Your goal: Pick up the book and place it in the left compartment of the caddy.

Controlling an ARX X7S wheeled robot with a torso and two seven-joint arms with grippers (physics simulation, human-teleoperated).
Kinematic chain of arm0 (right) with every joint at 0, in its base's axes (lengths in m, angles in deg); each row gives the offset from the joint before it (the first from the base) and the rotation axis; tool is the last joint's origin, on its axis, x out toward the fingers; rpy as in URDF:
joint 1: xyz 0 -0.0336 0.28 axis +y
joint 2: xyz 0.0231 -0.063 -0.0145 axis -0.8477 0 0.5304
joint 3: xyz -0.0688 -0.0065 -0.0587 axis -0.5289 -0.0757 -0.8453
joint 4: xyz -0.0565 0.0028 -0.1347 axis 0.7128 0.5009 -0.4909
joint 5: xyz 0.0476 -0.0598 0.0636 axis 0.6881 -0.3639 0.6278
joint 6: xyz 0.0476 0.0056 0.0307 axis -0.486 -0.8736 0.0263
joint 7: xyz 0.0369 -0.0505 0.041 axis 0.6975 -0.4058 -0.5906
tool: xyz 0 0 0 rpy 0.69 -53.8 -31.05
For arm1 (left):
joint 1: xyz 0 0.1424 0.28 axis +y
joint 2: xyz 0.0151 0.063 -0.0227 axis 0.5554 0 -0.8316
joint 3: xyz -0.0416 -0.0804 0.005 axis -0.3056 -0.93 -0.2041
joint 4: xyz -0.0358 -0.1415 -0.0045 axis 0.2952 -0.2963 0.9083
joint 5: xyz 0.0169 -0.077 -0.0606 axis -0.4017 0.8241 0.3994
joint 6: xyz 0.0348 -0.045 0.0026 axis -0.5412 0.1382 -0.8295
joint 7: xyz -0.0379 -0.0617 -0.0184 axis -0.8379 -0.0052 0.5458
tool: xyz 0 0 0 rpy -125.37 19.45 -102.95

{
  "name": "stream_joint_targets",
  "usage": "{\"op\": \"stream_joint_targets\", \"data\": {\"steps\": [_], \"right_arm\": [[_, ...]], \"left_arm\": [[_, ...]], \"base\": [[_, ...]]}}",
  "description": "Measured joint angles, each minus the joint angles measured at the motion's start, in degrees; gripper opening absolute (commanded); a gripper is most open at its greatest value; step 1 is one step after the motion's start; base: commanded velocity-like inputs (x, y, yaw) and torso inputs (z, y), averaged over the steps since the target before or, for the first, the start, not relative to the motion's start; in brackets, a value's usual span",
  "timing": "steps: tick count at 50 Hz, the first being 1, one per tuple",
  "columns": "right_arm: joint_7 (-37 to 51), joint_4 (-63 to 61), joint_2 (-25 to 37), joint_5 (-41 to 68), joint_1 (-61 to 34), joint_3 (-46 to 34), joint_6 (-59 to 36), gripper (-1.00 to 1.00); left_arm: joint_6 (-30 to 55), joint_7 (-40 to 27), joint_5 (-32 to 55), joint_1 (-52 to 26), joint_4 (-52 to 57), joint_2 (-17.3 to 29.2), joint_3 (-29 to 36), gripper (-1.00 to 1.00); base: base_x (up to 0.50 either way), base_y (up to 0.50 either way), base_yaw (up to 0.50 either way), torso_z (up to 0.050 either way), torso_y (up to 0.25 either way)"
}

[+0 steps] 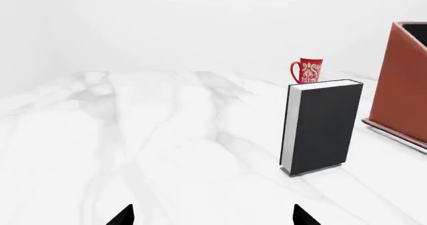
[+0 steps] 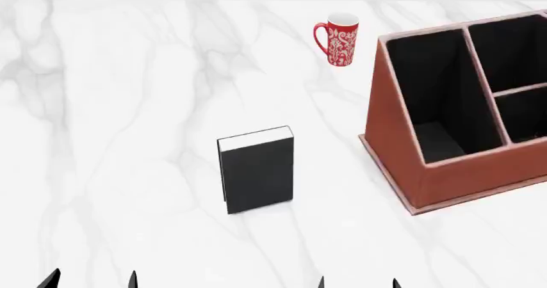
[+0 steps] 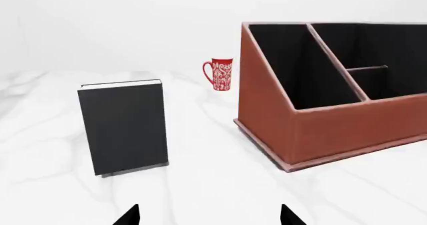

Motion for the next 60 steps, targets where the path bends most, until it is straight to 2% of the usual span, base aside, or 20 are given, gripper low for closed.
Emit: {"op": "stream_joint_targets", "data": {"steps": [40,55,60], "right_arm": [[6.5,-0.4,4.0,2.9,-0.5,-4.9,-1.5,1.0],[7.4,0.3,5.0,4.0,-0.7,-6.2,-0.5,1.0],[7.8,0.5,5.4,4.2,-0.7,-6.5,-0.5,1.0]], "left_arm": [[0.4,-4.6,3.3,-1.2,-1.5,4.1,4.6,1.0],[0.5,-6.2,3.9,-0.7,-0.8,4.9,6.0,1.0],[1.7,-7.4,3.1,-1.0,-0.7,5.0,6.7,1.0]], "base": [[0.0,0.0,0.0,0.0,0.0],[-0.2,-0.38,0.0,0.0,0.0],[-0.02,-0.02,0.0,0.0,0.0]]}}
